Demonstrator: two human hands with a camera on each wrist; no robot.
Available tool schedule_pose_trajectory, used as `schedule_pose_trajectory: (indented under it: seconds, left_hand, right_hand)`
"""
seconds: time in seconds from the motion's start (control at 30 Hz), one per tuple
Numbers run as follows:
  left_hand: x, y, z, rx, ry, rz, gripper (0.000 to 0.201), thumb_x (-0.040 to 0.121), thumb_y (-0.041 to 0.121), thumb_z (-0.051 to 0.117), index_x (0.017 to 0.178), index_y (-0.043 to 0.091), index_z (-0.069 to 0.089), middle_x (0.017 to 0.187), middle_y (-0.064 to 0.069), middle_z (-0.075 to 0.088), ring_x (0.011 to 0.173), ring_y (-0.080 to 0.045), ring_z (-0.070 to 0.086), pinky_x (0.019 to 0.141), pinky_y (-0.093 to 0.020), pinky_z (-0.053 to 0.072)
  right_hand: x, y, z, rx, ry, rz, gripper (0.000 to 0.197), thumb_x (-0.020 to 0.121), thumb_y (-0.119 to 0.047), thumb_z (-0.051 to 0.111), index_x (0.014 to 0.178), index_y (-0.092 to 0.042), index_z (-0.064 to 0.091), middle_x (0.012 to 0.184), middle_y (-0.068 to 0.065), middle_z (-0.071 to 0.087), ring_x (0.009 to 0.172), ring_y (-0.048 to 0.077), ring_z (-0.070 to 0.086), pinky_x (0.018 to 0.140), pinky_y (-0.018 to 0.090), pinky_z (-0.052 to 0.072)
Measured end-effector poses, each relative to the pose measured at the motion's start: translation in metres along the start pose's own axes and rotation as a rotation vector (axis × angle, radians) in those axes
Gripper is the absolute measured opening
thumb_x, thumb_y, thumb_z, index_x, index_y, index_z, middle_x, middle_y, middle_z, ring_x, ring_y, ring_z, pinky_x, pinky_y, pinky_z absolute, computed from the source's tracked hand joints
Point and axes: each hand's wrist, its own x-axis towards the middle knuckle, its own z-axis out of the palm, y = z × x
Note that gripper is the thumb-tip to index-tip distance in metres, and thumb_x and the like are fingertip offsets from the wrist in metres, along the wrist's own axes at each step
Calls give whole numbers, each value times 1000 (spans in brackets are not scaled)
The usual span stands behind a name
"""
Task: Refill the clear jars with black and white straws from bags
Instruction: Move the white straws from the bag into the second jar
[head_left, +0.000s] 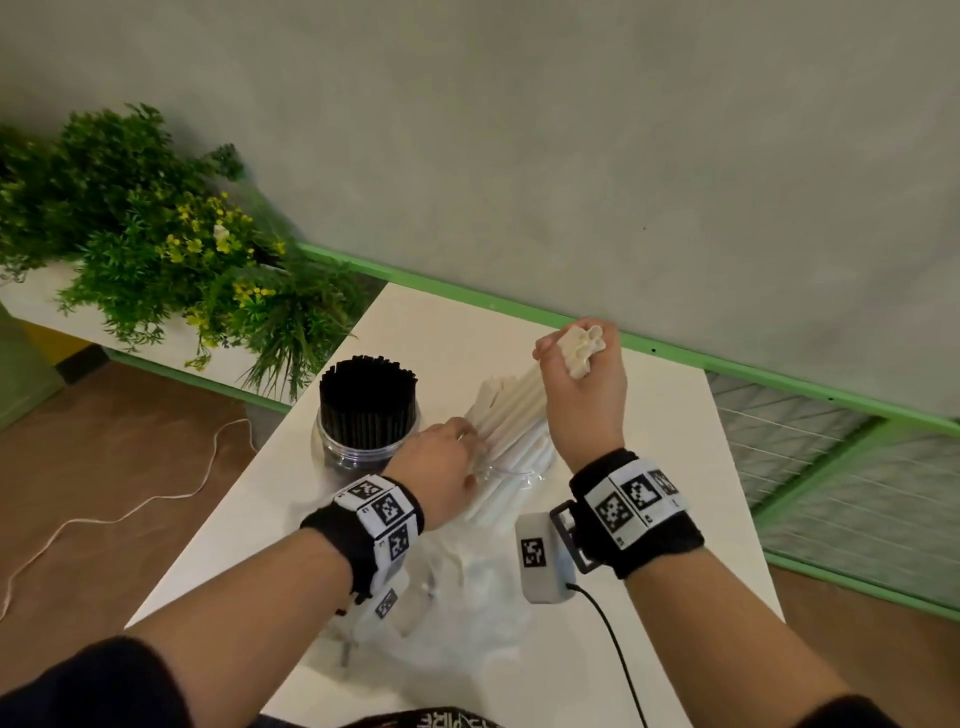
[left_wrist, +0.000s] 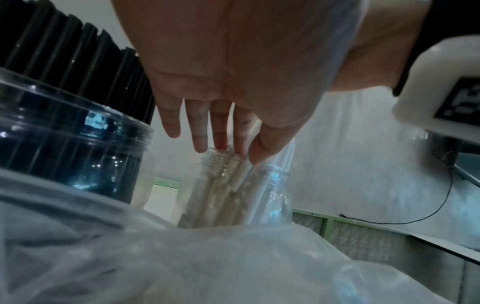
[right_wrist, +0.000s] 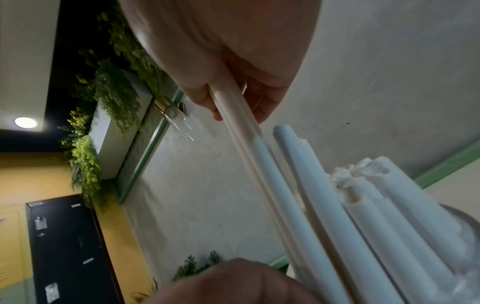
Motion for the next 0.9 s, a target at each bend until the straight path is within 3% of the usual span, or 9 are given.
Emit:
schedule_pose_trajectory:
  seconds: [0.13, 0.23, 0.33, 0.47, 0.57, 0.67, 0.8, 0.83, 0.9]
  left_hand:
    - [4, 0, -9, -241, 35, -80, 35, 83, 23, 61, 116, 17, 51, 122, -2, 48, 107, -24, 55, 90, -32, 45]
    - [12, 2, -13, -420, 71, -186, 73, 79, 40, 71, 138, 15, 34, 138, -6, 41, 123, -22, 46, 102, -32, 39]
    - [26, 12, -13, -544, -20, -265, 117, 68, 57, 75, 152, 16, 4, 156, -5, 22, 140, -22, 29, 113, -33, 27]
    - [47, 19, -2, -646, -62, -314, 136, 56, 67, 75, 151, 15, -7, 154, -3, 29, 138, -20, 35, 112, -33, 32]
    - [52, 17, 0, -712, -39, -334, 121, 62, 64, 75, 151, 18, 7, 148, 2, 38, 133, -19, 42, 109, -33, 35]
    - [54, 12, 1, -811, 4, -293, 72, 69, 59, 73, 128, 32, 40, 116, 17, 60, 107, -11, 60, 95, -33, 48]
    - [52, 9, -4, -858, 26, -243, 52, 83, 48, 66, 127, 35, 43, 106, 20, 61, 103, -9, 61, 85, -23, 46]
    - [51, 9, -6, -842, 19, -226, 53, 84, 48, 64, 130, 34, 42, 109, 18, 60, 104, -9, 61, 86, -24, 46]
    - [50, 8, -10, -780, -17, -204, 53, 88, 46, 60, 134, 31, 38, 115, 13, 60, 106, -10, 60, 91, -27, 46]
  right_hand:
    - [5, 18, -6, -197, -98, 93, 18, 87, -23, 66, 97, -15, 53, 86, -2, 65, 76, 1, 59, 72, 26, 48]
    - [11, 29, -19, -377, -310, 95, 47, 79, -54, 69, 112, -24, 54, 112, -1, 59, 109, 21, 54, 94, 41, 46]
    - [9, 34, -36, -455, -470, 176, 84, 74, -66, 56, 144, -26, 32, 147, -5, 31, 137, 17, 22, 108, 32, 23]
    - [-4, 60, -55, -424, -478, 272, 119, 60, -73, 68, 152, -30, 6, 158, -6, 12, 144, 14, 14, 116, 37, 19]
    - [-16, 84, -64, -500, -586, 416, 127, 55, -69, 72, 153, -28, 1, 159, -5, 9, 145, 16, 16, 117, 42, 23]
    - [-18, 96, -64, -508, -680, 473, 122, 63, -59, 76, 153, -24, 1, 156, -6, 15, 141, 13, 22, 113, 34, 27]
    - [-10, 89, -47, -271, -661, 372, 72, 76, -18, 81, 133, -29, 38, 130, -16, 48, 112, -14, 48, 99, 13, 40]
    - [-9, 89, -42, -208, -644, 344, 64, 74, -9, 81, 121, -33, 43, 120, -18, 55, 105, -16, 54, 88, 8, 44]
    - [-10, 98, -33, -181, -523, 328, 66, 68, -12, 86, 115, -32, 43, 112, -15, 60, 107, -1, 61, 81, 9, 46]
